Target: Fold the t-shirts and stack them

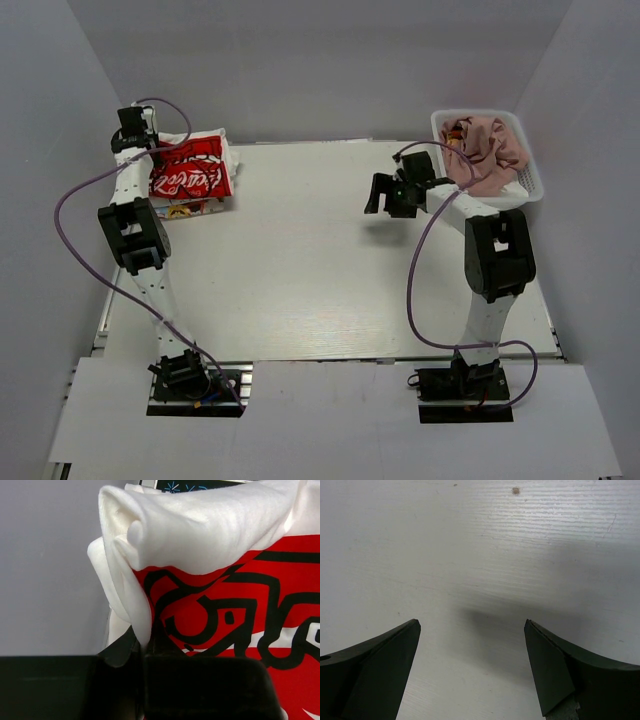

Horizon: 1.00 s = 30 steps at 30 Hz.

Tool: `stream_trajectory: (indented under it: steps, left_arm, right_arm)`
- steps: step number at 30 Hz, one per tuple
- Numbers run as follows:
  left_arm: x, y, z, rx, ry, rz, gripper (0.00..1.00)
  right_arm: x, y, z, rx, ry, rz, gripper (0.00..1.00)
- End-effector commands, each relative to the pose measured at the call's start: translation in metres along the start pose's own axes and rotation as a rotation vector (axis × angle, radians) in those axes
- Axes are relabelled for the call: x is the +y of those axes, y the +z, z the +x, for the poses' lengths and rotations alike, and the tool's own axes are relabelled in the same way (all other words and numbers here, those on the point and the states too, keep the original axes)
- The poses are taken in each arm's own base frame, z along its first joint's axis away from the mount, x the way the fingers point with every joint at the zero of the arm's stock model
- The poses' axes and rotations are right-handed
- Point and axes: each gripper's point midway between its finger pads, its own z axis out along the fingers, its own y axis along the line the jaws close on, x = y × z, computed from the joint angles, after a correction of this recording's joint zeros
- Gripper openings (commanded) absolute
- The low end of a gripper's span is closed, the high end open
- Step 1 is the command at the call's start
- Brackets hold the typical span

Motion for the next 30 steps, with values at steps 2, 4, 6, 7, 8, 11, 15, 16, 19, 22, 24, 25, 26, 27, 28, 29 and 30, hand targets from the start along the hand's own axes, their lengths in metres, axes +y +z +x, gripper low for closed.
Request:
stream_trajectory:
  steps: [2, 4, 6, 7, 8, 11, 15, 16, 19, 22, 24, 25, 26, 27, 28, 29, 30]
  left_arm:
    - [0.034, -0.017, -0.043, -0.131, -0.034, -0.095, 0.14]
    - [0.032, -0.013, -0.039, -0.124, -0.021, -0.085, 0.99]
    - [0.032, -0.013, -0.039, -0.124, -0.021, -0.085, 1.0]
    - [0.031, -0.013, -0.039, -0.124, -0.035, -0.084, 1.0]
    - [0.033, -0.021, -0.046, -0.138, -0.057, -0.085, 1.0]
    - [0.038, -0.039, -0.057, -0.15, -0.103, -0.098, 1.0]
    - [0.054, -0.096, -0.086, -0.227, -0.241, -0.156, 1.0]
    - [0.052, -0.107, -0.09, -0.238, -0.259, -0.17, 1.0]
    - [0.031, -0.136, -0.089, -0.243, -0.333, -0.058, 1.0]
    - [0.002, -0.187, -0.089, -0.28, -0.433, 0.059, 1.0]
    - [-0.025, -0.226, -0.08, -0.31, -0.454, 0.15, 1.0]
    - [-0.057, -0.245, -0.079, -0.336, -0.452, 0.24, 1.0]
    - [-0.097, -0.277, -0.066, -0.389, -0.455, 0.391, 1.0]
    - [-0.116, -0.257, -0.042, -0.341, -0.466, 0.441, 1.0]
    - [-0.149, -0.281, 0.0, -0.323, -0.439, 0.554, 1.0]
    - [-0.169, -0.299, 0.014, -0.329, -0.448, 0.653, 1.0]
    - [-0.178, -0.308, 0.029, -0.324, -0.462, 0.683, 1.0]
  right_arm:
    - [0.004, 0.0, -0.002, 0.011, 0.002, 0.011, 0.9]
    - [0.004, 0.0, -0.002, 0.011, 0.001, 0.013, 0.9]
    - [0.005, 0.001, 0.001, 0.019, 0.002, 0.012, 0.9]
    - [0.005, 0.0, 0.0, 0.019, 0.0, 0.013, 0.9]
    - [0.008, -0.003, -0.002, 0.009, -0.006, 0.007, 0.9]
    - [0.011, -0.008, -0.002, 0.002, -0.013, 0.008, 0.9]
    - [0.023, -0.034, -0.015, -0.082, -0.044, -0.014, 0.9]
    - [0.023, -0.037, -0.015, -0.09, -0.043, -0.014, 0.9]
    - [0.031, -0.06, -0.015, -0.146, -0.04, -0.033, 0.9]
    - [0.025, -0.078, 0.004, -0.181, -0.025, -0.023, 0.9]
    - [0.029, -0.093, 0.002, -0.231, -0.005, -0.034, 0.9]
    - [0.022, -0.095, 0.018, -0.224, 0.019, -0.018, 0.9]
    - [0.022, -0.102, 0.024, -0.246, 0.034, -0.029, 0.9]
    - [0.027, -0.109, 0.017, -0.276, 0.035, -0.043, 0.9]
    - [0.02, -0.103, 0.044, -0.235, 0.05, -0.04, 0.9]
    - [0.028, -0.12, 0.032, -0.316, 0.04, -0.075, 0.9]
    - [0.025, -0.118, 0.046, -0.3, 0.043, -0.082, 0.9]
